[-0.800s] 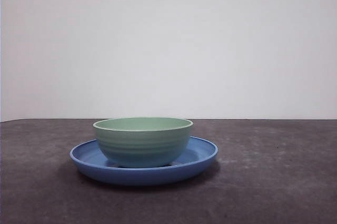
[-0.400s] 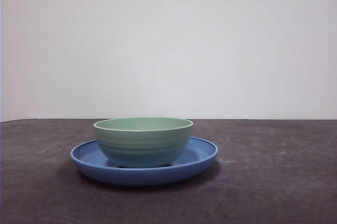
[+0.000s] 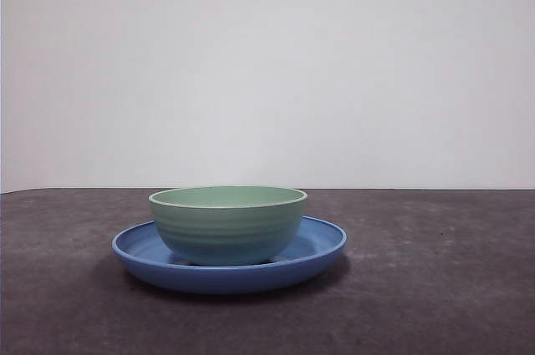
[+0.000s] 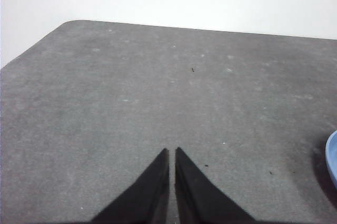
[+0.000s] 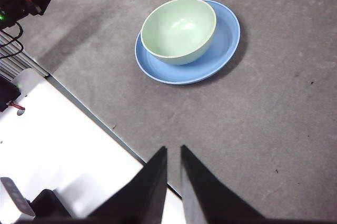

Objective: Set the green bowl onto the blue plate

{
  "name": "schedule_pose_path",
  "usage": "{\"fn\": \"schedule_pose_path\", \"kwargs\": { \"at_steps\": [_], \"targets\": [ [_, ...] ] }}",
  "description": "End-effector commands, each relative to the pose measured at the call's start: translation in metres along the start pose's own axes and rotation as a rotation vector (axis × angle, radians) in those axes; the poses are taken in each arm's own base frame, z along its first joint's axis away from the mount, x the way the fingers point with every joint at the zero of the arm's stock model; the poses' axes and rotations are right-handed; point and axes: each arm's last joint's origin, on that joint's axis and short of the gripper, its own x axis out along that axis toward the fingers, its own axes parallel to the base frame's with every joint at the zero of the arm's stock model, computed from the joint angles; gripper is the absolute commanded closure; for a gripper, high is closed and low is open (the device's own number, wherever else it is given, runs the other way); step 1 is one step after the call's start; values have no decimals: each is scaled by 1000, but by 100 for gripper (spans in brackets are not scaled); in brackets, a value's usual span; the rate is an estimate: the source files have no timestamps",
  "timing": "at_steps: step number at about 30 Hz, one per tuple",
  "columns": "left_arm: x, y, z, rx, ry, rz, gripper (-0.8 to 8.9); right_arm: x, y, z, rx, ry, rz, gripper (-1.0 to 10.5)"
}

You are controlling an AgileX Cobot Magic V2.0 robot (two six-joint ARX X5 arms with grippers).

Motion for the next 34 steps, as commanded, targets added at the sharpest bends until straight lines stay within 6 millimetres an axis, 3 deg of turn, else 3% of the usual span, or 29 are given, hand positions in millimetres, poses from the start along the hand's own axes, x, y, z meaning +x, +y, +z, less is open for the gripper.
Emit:
{"fn": "schedule_pose_path", "kwargs": {
  "at_steps": [1,18,24,28,34],
  "targets": [
    [2,1,-7,-7,26,9,794,-1,1,2,-16,-11,8,909],
    [2,1,-7,-7,26,10,794,-1,1,2,-16,-11,8,909],
    [2,1,-7,-7,26,10,794,-2,-4,2,66,-50,-79,909],
    [2,1,-7,-7,26,10,794,3,-15,2,60,-189,-229,909],
    [2,1,-7,-7,26,10,794,25,-41,-4,-30,-547,-402,909]
  ]
}}
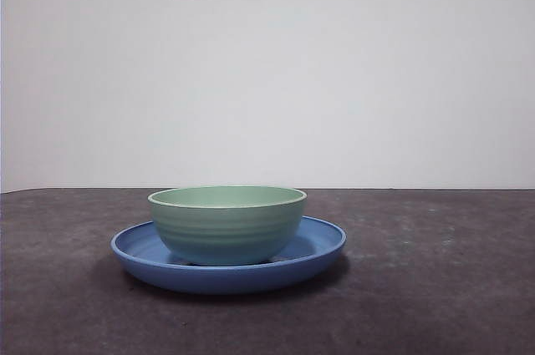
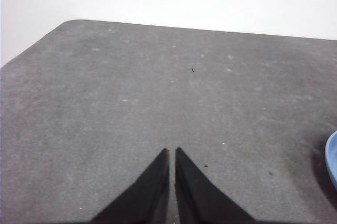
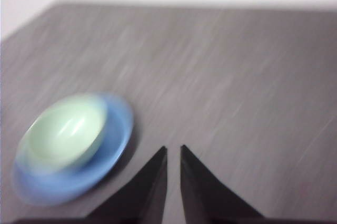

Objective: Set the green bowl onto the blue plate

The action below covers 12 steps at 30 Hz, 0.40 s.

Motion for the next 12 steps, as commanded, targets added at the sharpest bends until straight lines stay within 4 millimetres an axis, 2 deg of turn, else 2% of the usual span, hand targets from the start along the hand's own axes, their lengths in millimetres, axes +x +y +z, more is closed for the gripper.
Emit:
{"fn": "schedule_pose_path", "kwargs": {
  "at_steps": [1,5,12],
  "targets": [
    [2,1,-7,-4,26,9,794,12,-7,-5,-59,-176,-31,909],
    [2,1,-7,-4,26,9,794,31,-19,-32,-79,-250,-72,909],
    [2,1,-7,-4,26,9,794,54,-31,-78,-108,-189,-100,909]
  ]
}}
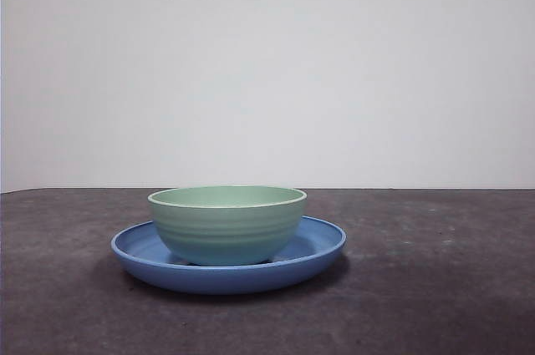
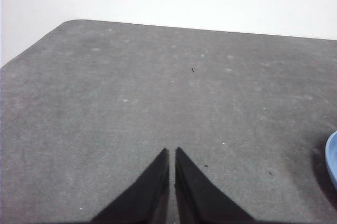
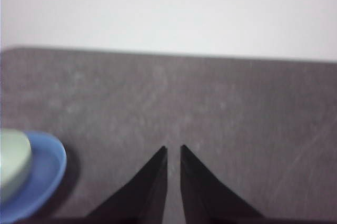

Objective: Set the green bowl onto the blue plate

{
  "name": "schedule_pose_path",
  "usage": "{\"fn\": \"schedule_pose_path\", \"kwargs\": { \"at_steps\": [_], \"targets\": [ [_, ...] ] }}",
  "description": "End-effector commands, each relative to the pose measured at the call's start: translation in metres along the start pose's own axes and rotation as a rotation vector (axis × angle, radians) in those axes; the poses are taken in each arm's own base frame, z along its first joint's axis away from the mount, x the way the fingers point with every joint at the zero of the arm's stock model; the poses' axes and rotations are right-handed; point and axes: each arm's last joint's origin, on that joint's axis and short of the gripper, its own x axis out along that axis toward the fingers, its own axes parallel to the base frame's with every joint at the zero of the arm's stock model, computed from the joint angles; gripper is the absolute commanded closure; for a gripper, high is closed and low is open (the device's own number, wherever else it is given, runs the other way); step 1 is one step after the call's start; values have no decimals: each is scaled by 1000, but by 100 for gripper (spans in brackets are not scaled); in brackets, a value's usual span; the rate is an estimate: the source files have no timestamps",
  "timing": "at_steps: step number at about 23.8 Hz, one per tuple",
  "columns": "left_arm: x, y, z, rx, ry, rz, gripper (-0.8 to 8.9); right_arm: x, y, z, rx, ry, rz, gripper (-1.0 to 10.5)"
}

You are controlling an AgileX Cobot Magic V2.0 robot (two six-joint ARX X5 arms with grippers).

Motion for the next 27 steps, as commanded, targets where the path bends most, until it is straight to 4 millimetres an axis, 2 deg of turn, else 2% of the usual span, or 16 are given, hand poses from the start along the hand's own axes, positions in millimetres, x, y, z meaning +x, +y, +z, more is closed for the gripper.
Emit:
{"fn": "schedule_pose_path", "kwargs": {
  "at_steps": [1,7,20,27],
  "targets": [
    [2,1,-7,-4,26,9,794,2,-1,-11,-39,3,-7,909],
    [2,1,-7,-4,26,9,794,4,-3,-29,-48,12,-16,909],
    [2,1,-7,-4,26,9,794,-3,0,-6,-140,-244,-21,909],
    [2,1,-7,-4,26,9,794,1,-1,-10,-160,-312,-21,909]
  ]
}}
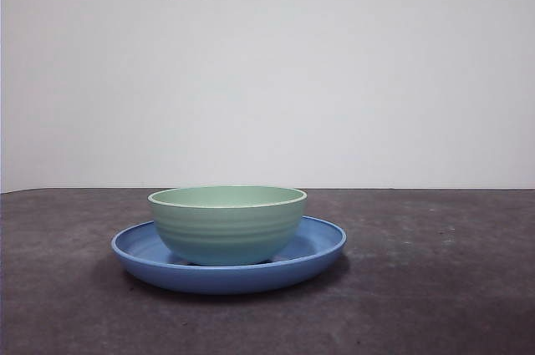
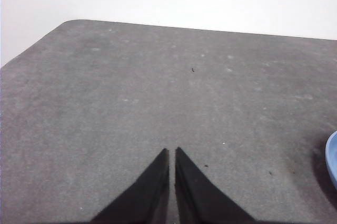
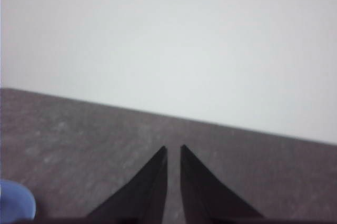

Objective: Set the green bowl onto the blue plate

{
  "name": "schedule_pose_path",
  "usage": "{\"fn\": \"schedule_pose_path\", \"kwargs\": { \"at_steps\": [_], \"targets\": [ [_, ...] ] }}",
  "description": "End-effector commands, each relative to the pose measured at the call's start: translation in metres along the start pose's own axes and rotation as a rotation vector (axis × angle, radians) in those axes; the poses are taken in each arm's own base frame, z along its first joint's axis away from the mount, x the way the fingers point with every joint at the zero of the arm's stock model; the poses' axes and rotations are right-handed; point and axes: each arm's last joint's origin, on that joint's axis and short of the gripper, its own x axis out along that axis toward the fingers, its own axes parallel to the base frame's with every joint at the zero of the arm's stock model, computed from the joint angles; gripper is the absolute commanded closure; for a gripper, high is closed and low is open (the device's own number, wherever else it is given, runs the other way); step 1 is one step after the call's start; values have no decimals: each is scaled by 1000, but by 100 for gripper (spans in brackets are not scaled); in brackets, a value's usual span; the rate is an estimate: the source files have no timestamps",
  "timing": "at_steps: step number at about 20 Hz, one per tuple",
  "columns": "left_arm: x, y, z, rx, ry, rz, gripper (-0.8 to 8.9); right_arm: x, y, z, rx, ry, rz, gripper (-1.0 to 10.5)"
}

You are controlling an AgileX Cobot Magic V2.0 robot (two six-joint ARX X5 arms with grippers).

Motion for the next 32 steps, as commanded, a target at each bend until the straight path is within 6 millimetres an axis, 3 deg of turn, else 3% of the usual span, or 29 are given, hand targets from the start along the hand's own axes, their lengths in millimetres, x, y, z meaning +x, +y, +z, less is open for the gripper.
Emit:
{"fn": "schedule_pose_path", "kwargs": {
  "at_steps": [1,5,15,23,32],
  "targets": [
    [2,1,-7,-4,26,9,794,2,0,-7,-21,-46,-3,909],
    [2,1,-7,-4,26,9,794,4,0,-23,-32,-94,-4,909],
    [2,1,-7,-4,26,9,794,4,-1,-25,-28,-75,-22,909],
    [2,1,-7,-4,26,9,794,2,-9,-47,3,160,-317,909],
    [2,1,-7,-4,26,9,794,-2,-7,-63,18,331,-292,909]
  ]
}}
